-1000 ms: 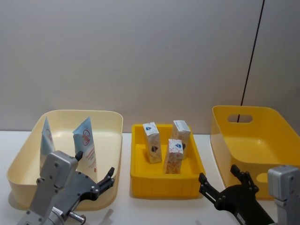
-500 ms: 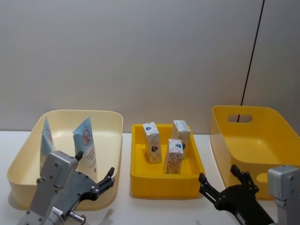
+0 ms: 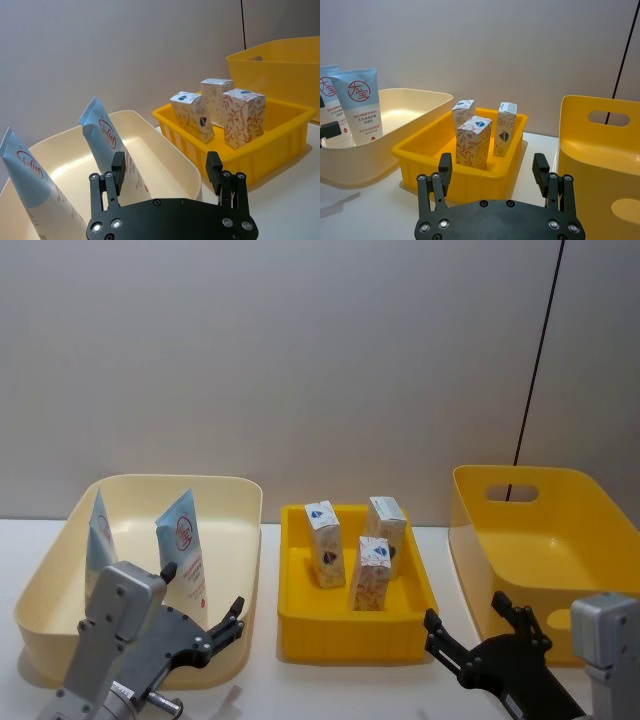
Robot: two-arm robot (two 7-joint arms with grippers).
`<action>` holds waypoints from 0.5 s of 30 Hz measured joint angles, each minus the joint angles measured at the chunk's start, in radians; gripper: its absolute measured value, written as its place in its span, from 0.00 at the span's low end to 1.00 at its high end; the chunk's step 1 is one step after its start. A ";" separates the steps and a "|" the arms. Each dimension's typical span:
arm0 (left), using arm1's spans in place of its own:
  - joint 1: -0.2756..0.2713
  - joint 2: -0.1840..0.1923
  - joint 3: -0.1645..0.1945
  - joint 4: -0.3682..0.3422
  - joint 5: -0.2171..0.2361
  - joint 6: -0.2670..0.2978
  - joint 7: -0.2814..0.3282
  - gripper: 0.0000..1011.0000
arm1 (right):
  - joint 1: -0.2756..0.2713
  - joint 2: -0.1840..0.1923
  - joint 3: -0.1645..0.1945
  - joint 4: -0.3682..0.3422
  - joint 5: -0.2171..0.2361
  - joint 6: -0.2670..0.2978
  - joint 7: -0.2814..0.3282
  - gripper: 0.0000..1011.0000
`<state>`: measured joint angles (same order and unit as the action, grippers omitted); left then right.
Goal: Bimanual collaborative sorting of washing and personal care products
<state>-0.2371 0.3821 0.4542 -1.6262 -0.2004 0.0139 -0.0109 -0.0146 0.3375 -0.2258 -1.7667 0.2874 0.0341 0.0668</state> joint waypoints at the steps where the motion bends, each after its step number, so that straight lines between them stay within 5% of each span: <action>1: 0.000 0.000 0.000 0.000 0.000 0.000 0.000 0.99 | 0.000 0.000 0.000 0.000 0.000 0.000 0.000 0.99; 15: 0.000 0.002 -0.017 0.000 -0.014 0.005 -0.007 0.99 | 0.000 0.000 0.000 0.000 0.000 0.000 0.000 0.99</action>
<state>-0.2370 0.3838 0.4373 -1.6262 -0.2139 0.0187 -0.0175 -0.0146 0.3375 -0.2258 -1.7667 0.2874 0.0340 0.0668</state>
